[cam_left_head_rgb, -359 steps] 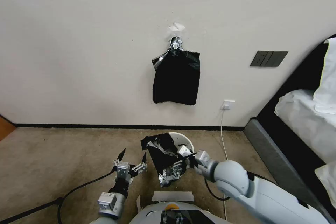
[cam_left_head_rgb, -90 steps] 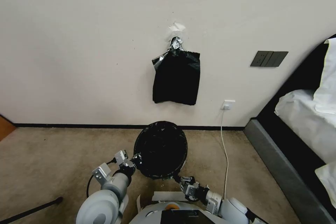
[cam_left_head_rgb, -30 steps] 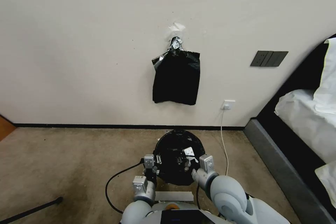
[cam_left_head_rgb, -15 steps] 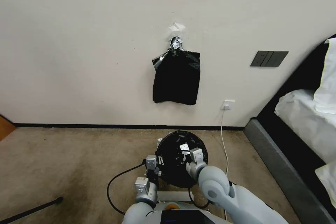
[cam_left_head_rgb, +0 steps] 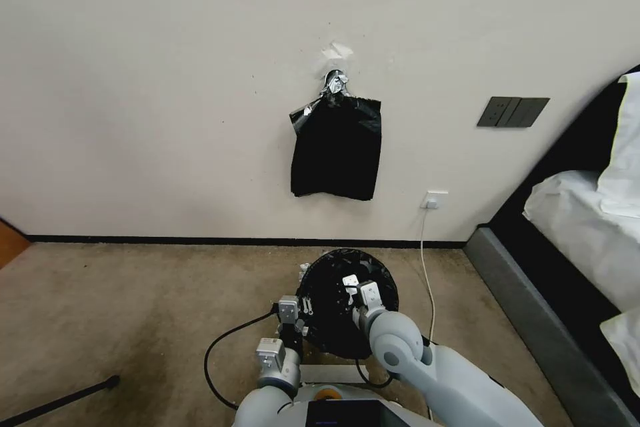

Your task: Place a trash bag onto the trash bin.

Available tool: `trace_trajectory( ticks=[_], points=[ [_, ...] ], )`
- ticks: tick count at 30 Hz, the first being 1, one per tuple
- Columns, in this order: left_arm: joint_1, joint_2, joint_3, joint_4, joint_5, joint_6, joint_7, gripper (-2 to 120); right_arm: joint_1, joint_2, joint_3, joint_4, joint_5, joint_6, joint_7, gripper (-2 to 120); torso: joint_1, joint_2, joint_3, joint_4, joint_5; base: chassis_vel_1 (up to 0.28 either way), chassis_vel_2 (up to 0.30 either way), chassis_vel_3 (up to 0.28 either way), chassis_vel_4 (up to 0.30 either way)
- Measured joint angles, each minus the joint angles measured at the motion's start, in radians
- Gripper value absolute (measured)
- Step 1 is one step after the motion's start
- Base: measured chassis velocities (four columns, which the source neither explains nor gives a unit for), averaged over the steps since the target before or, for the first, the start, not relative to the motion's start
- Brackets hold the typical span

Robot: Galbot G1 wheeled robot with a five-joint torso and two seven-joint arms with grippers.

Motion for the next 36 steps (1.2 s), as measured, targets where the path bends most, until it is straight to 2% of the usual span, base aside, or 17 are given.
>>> trace_trajectory(
  ticks=[20,36],
  points=[
    [0.023,0.026,0.004,-0.03,-0.003,0.0,0.03,1,0.015,0.019,-0.019,-0.09,-0.088,0.0,-0.083,0,0.0,0.0,0.0,-0.0001,0.0,0.0,0.0,0.0,0.0],
    [0.036,0.018,0.004,-0.035,-0.003,0.001,0.035,1,0.025,0.022,-0.022,-0.112,-0.096,0.001,-0.09,0,0.0,0.0,0.0,0.0,-0.0001,0.0,0.0,0.0,0.0]
  ],
)
